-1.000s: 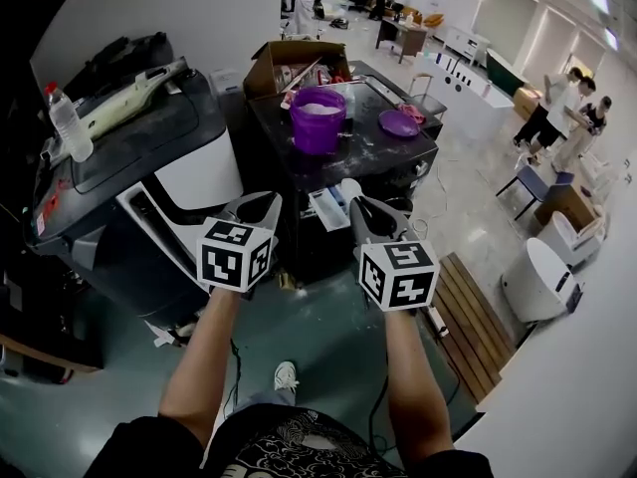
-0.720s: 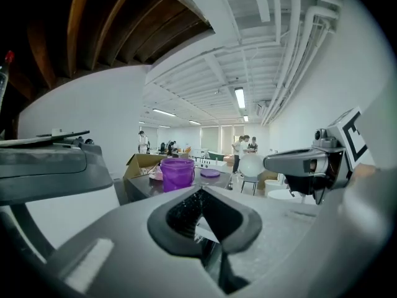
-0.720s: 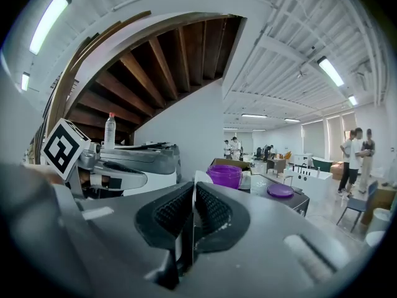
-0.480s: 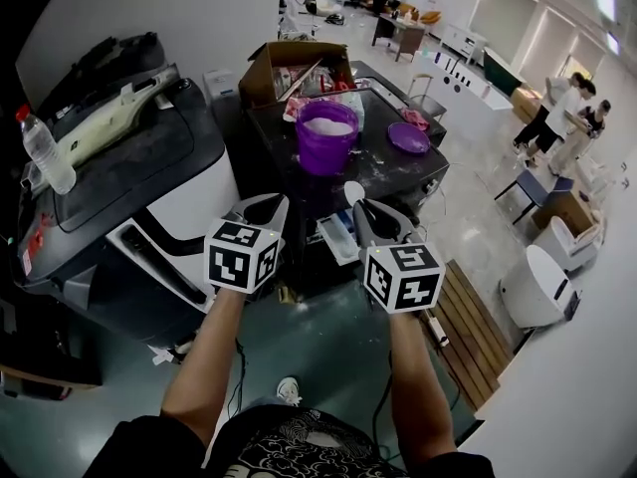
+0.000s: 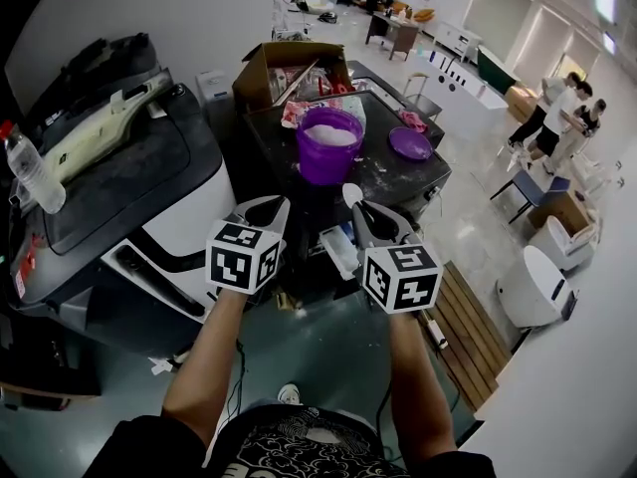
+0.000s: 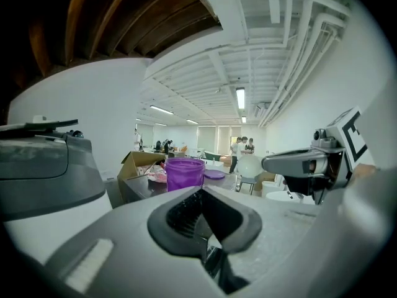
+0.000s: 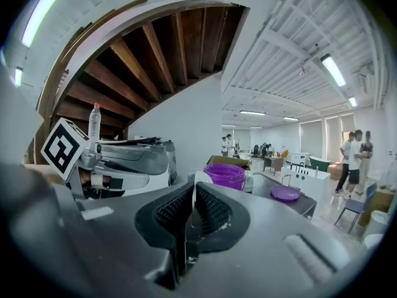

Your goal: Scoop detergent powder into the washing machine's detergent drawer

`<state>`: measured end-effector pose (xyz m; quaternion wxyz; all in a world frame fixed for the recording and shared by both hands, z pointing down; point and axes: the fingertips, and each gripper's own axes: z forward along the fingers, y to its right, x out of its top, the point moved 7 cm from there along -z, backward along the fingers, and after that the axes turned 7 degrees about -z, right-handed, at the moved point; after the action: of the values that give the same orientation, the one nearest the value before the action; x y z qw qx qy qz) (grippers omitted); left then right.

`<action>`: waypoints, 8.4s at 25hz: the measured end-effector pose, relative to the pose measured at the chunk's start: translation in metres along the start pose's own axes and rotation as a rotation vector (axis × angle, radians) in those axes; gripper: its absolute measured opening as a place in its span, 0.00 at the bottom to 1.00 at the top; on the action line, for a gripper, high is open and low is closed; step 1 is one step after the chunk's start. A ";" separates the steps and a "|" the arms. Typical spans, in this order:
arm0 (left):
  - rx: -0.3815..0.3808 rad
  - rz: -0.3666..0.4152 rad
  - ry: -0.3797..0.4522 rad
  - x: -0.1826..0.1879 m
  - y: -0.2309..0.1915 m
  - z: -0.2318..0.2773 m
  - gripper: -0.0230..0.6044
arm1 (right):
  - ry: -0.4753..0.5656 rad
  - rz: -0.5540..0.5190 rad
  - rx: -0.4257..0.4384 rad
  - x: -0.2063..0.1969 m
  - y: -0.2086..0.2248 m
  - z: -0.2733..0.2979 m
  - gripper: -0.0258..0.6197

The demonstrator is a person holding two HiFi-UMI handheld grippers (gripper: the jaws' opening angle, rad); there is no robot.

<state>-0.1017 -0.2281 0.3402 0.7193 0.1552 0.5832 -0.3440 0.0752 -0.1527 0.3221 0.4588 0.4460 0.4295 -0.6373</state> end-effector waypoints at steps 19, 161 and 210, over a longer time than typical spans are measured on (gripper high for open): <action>0.048 0.027 0.006 0.010 -0.019 0.028 0.04 | 0.039 -0.059 0.056 0.015 0.032 0.044 0.09; 0.130 -0.010 -0.007 0.053 -0.065 0.170 0.04 | -0.695 0.182 0.649 0.041 0.128 0.288 0.09; -0.068 0.041 0.013 0.039 -0.019 0.155 0.04 | -0.032 1.014 0.519 0.022 0.163 0.133 0.09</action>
<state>0.0021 -0.3505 0.3487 0.7272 0.1449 0.5960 -0.3081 0.2057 -0.3186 0.3092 0.5894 0.6846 -0.0160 -0.4285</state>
